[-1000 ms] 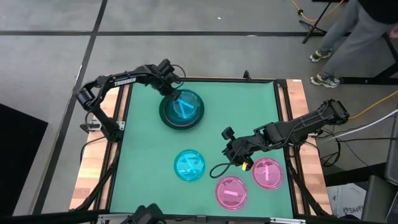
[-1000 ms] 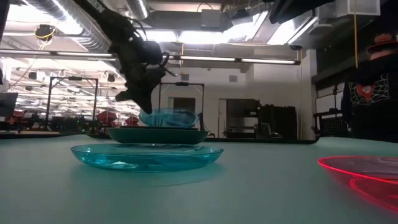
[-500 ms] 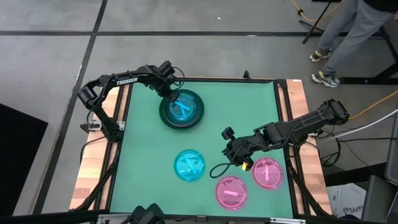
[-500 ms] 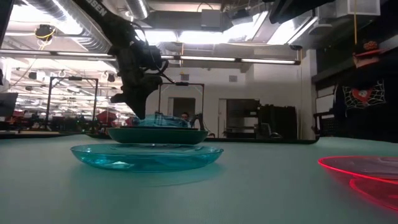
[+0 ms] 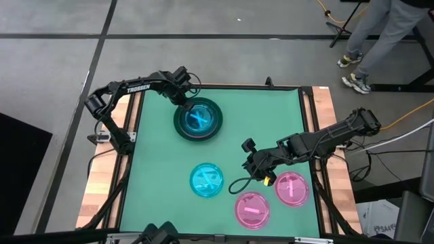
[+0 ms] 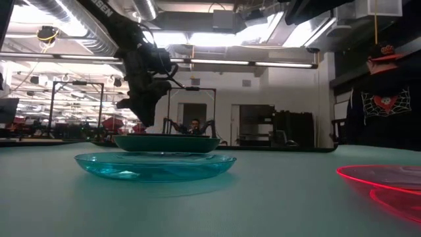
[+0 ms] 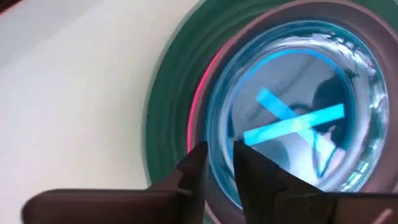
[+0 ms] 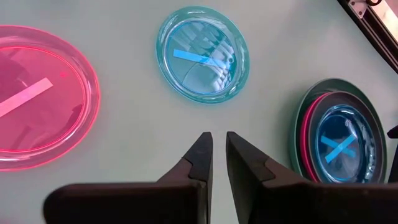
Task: Stack plastic plates
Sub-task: Stack the right light pink plate on top of the blue plate
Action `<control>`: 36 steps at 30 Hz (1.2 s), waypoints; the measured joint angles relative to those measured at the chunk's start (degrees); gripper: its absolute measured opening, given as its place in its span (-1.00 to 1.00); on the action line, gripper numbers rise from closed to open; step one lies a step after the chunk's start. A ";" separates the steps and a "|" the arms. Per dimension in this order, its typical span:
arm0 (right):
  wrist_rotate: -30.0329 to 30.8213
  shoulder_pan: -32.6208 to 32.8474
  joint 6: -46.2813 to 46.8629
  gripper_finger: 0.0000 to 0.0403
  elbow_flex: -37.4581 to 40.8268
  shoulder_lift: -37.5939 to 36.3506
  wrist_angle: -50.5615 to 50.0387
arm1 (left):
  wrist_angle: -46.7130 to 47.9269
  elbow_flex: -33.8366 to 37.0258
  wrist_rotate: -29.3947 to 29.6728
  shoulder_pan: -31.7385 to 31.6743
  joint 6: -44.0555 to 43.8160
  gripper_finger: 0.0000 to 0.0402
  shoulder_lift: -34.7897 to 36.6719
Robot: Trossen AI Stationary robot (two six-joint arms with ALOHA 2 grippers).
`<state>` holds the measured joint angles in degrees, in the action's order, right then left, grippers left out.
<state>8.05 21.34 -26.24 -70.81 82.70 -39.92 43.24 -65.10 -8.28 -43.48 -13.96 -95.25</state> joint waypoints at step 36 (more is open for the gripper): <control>-0.02 0.01 5.05 -0.37 -0.06 -0.02 -8.16 | 0.83 0.00 0.23 17.95 5.09 -0.55 14.35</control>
<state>8.03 21.36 -21.19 -70.86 82.67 -48.08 44.07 -65.10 -8.05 -25.53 -8.86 -80.90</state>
